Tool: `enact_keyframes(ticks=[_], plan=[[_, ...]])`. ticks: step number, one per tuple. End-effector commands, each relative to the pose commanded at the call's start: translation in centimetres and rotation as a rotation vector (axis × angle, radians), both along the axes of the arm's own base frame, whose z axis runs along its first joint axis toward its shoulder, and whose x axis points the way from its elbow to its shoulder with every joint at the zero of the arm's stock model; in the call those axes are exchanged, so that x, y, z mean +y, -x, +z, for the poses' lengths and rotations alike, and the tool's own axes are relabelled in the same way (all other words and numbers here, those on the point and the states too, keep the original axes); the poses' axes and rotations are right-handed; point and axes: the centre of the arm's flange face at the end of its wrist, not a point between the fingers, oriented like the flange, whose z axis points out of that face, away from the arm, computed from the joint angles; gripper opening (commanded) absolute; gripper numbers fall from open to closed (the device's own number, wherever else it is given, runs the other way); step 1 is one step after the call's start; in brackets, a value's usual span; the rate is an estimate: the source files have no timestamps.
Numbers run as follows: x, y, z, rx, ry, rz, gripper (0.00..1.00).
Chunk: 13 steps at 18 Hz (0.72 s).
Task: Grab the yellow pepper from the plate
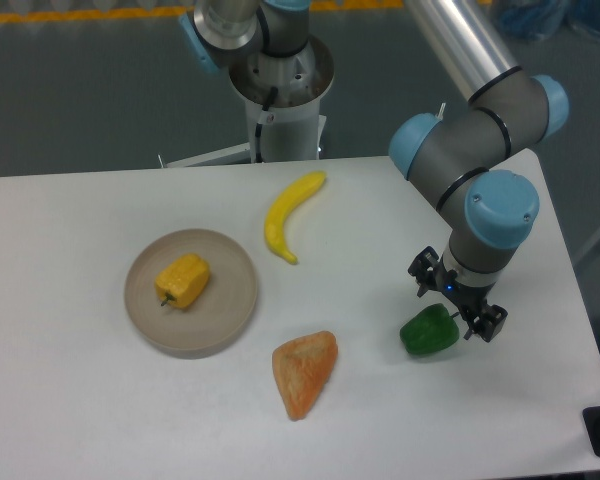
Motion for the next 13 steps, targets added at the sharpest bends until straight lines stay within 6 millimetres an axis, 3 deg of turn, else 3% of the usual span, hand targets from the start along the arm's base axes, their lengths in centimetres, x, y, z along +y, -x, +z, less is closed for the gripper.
enact_keyframes(ticks=[9, 10, 13], plan=[[0.1, -0.6, 0.4, -0.006, -0.011, 0.019, 1.0], [0.4, -1.3, 0.6, -0.006, -0.011, 0.021, 1.0], [0.6, -6.1, 2.3, -0.03, -0.036, 0.052, 1.0]])
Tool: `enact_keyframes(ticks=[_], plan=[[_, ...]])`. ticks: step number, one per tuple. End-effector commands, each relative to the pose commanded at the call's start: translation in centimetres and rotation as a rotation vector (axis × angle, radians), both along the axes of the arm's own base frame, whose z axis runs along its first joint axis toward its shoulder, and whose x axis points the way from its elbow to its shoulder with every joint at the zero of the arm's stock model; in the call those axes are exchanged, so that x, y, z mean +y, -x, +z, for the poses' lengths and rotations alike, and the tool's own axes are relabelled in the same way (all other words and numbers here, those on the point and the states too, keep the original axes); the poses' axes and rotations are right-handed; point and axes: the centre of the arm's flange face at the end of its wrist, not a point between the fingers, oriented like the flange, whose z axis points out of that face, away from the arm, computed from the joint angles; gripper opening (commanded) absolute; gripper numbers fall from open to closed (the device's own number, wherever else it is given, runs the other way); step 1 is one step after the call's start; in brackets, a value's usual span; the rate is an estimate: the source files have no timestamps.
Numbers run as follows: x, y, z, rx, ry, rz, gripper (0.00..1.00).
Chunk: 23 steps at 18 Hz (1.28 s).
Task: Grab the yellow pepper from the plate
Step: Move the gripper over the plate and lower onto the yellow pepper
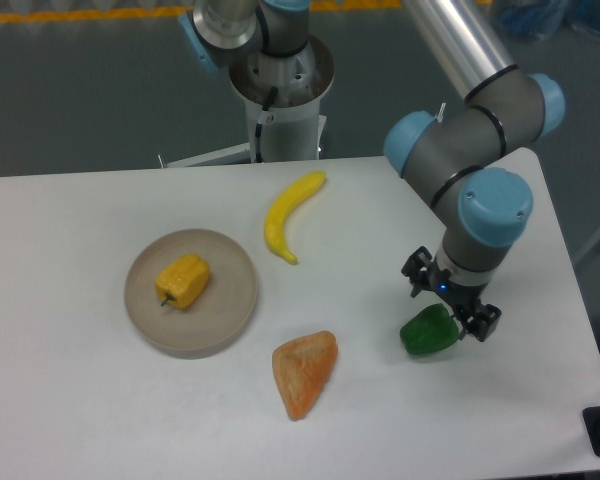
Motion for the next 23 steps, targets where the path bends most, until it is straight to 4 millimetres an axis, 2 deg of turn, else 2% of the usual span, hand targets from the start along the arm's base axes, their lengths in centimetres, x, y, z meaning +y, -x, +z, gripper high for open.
enact_keyframes(ticks=[2, 3, 4, 5, 6, 8, 12, 14, 15, 18, 23], plan=[[0.3, -4.7, 0.3, -0.024, -0.005, -0.007, 1.0], [0.5, -8.4, 0.1, -0.035, 0.005, -0.013, 1.0], [0.4, -10.9, -0.3, -0.042, 0.017, -0.009, 1.0], [0.3, -14.4, -0.9, -0.053, 0.033, 0.007, 1.0], [0.4, -16.8, -1.1, -0.058, 0.043, 0.018, 1.0], [0.1, -21.2, -1.4, -0.066, 0.06, 0.024, 1.0], [-1.1, -28.4, -3.7, -0.083, 0.121, 0.057, 1.0], [-1.8, -30.3, -4.5, -0.086, 0.143, 0.101, 1.0], [-2.0, -30.6, -4.9, -0.088, 0.154, 0.131, 1.0], [-1.8, -33.0, -6.0, -0.092, 0.167, 0.215, 1.0], [-0.5, -33.6, -7.5, -0.088, 0.126, 0.27, 1.0]])
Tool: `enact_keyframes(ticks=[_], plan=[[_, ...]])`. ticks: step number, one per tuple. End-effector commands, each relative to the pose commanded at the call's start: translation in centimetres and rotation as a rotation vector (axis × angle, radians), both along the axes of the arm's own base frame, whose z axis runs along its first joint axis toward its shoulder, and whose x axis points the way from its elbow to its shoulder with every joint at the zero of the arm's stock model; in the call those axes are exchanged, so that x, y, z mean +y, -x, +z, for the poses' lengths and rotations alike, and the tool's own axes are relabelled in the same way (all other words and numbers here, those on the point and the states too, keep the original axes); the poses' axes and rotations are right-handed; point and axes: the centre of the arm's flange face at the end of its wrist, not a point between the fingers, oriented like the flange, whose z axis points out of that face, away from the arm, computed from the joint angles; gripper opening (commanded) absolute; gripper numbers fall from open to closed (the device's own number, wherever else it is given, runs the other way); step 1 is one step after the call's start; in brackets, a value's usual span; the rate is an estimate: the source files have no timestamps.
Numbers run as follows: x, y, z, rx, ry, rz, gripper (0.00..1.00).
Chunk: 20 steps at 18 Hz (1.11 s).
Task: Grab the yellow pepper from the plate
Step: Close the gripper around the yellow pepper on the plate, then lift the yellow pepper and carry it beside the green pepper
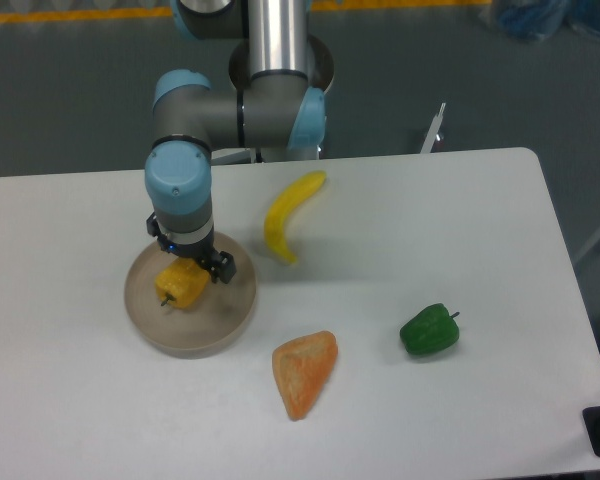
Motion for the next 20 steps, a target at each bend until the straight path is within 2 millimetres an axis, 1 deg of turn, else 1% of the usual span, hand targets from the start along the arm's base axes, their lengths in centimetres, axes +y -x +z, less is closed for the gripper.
enact_keyframes(ticks=[5, 7, 10, 11, 14, 16, 18, 19, 20], plan=[[0.3, -1.3, -2.0, 0.003, 0.04, 0.06, 1.0], [0.3, -1.2, -2.1, 0.006, 0.041, 0.059, 1.0], [0.8, -1.1, -1.5, 0.008, 0.023, 0.045, 1.0], [1.0, -1.2, -1.2, 0.009, 0.018, 0.038, 0.78], [1.2, -0.9, -0.5, 0.006, 0.003, 0.038, 0.0], [1.3, 0.1, 0.3, 0.011, -0.008, 0.042, 0.0], [1.3, 1.9, 1.6, 0.015, -0.03, 0.062, 0.0], [1.2, 3.1, 2.6, 0.017, -0.048, 0.07, 0.0], [1.4, 5.1, 4.5, 0.028, -0.08, 0.069, 0.0]])
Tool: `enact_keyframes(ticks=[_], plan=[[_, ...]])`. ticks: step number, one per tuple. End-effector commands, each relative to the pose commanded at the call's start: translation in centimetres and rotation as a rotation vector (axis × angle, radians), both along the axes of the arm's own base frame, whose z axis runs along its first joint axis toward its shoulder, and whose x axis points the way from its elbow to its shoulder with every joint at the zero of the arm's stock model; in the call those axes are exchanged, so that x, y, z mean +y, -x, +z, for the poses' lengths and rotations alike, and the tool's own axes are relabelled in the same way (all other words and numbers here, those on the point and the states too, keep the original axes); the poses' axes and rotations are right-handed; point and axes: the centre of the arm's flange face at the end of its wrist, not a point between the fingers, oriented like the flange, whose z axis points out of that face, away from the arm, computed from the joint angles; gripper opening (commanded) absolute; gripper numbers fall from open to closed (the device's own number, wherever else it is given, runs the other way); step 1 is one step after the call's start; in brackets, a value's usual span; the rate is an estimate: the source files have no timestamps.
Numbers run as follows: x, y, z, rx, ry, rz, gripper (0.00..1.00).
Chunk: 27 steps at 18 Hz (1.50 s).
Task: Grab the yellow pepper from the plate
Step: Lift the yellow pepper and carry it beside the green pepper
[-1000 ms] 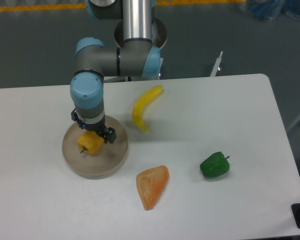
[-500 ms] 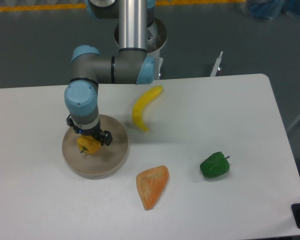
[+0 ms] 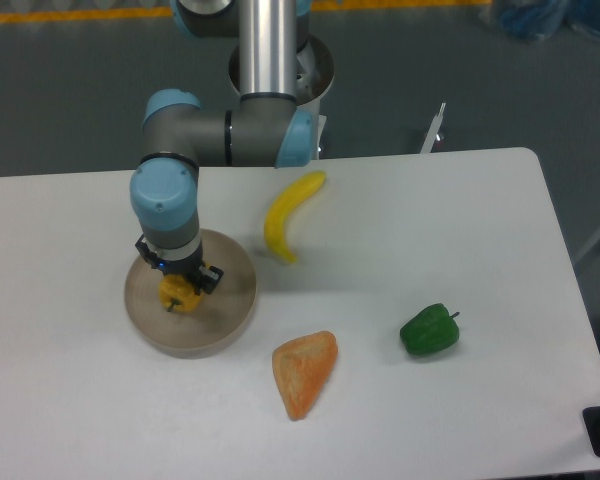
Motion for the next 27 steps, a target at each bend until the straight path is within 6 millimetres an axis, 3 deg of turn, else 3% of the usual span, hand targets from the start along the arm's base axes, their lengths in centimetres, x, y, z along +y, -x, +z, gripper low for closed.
enact_keyframes(ticks=[1, 4, 5, 6, 9, 13, 16, 20, 23, 27], plan=[[0.2, 1.5, 1.1, 0.01, -0.022, -0.01, 0.0], [0.9, 10.3, 5.6, 0.056, -0.11, -0.039, 0.0], [1.2, 12.0, 6.0, 0.064, -0.111, -0.043, 0.0], [0.9, 14.8, 6.6, 0.07, -0.11, -0.051, 0.0], [-1.0, 20.6, 6.4, 0.078, -0.088, -0.157, 0.0], [-2.8, 28.7, 4.1, 0.076, -0.066, -0.219, 0.0], [-2.5, 31.3, 3.8, 0.119, -0.011, -0.247, 0.0], [-1.2, 33.2, 3.6, 0.136, 0.028, -0.288, 0.0], [-1.0, 33.4, 3.6, 0.137, 0.022, -0.409, 0.0], [-0.8, 33.3, 3.6, 0.121, -0.005, -0.428, 0.0]])
